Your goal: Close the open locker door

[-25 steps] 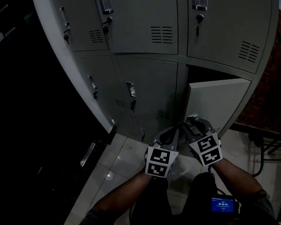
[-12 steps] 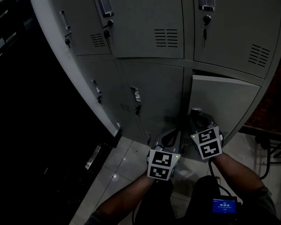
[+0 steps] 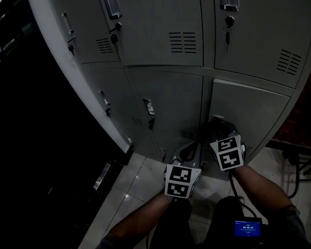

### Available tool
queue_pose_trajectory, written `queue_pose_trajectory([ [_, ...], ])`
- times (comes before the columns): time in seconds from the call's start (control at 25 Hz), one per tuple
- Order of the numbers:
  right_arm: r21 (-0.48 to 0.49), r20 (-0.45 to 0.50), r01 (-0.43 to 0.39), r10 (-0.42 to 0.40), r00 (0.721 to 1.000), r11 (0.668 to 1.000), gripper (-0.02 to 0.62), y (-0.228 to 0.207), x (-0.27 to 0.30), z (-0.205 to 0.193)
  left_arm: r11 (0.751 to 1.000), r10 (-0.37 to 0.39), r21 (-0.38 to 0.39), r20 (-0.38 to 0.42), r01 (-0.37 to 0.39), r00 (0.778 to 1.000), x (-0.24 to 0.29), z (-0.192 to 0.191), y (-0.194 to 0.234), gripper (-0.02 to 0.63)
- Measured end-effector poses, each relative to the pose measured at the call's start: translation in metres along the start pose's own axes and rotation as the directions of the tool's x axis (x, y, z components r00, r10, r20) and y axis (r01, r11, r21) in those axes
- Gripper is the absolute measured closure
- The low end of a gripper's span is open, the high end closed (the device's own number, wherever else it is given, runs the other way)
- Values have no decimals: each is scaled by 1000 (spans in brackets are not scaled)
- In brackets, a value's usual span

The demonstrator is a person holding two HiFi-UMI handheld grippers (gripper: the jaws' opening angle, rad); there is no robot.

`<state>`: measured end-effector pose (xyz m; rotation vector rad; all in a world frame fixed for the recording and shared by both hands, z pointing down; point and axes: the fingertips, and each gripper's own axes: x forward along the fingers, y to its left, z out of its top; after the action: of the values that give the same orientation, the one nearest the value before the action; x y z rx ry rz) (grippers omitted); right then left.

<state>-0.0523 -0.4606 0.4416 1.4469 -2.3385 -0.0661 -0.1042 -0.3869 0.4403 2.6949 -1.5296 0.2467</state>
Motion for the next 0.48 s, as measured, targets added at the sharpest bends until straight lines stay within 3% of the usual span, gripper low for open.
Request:
queue_pose_trajectory([
  [0.48,29,-12,52,-52,999,998,552,-9,10,1,1000,0,-29,-2,-1,1000,6,-1,7,606],
])
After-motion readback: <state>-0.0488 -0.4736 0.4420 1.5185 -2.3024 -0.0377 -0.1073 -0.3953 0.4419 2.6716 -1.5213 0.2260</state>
